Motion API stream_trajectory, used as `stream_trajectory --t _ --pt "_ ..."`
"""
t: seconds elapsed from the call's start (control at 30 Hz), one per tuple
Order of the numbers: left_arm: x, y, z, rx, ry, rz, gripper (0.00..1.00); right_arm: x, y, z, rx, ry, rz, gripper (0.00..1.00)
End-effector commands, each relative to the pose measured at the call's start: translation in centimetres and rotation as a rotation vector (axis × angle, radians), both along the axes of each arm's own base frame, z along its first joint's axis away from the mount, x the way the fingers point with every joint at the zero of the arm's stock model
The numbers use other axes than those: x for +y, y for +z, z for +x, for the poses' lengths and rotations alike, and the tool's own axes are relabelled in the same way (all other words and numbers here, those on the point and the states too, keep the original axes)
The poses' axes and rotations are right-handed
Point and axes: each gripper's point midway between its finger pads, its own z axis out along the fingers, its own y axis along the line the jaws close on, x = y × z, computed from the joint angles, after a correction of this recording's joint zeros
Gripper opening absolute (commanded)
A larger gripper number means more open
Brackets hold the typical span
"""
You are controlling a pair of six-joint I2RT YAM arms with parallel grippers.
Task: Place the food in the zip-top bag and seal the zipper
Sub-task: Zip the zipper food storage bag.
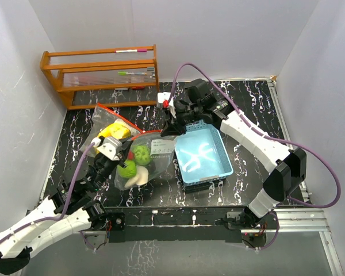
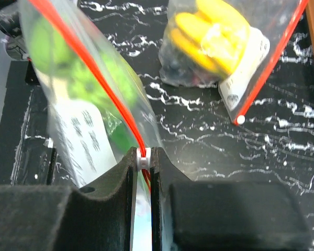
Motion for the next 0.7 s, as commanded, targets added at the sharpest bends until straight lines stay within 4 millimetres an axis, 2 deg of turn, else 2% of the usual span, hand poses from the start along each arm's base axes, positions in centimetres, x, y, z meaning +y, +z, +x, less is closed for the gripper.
stream_trajectory --t 0.0,0.13,0.23,0.53,0.67 --pt "5.5 4.7 0.9 -0.102 0.248 -0.14 0.0 -3.8 -2.2 4.1 -0.024 -0.176 -0.082 0.08" --pt "7.9 5.3 1.4 -0.112 0.375 -0.147 0.0 -5.4 -3.1 4.6 -0.001 -0.228 -0.096 0.08" --pt "8.9 5.4 1.5 -0.116 0.423 -0.161 0.0 -6.7 -3.7 5.2 0.011 -0.28 -0.093 0.08" --pt "9.5 5.2 1.7 -0.105 0.464 -0.159 0.0 -9.1 -5.1 7.3 0.051 -0.416 -0.101 0.08" --pt "9.7 5.1 1.8 -0.103 0.477 -0.168 0.0 -9.4 -5.6 7.6 0.074 -0.434 -0.108 0.08"
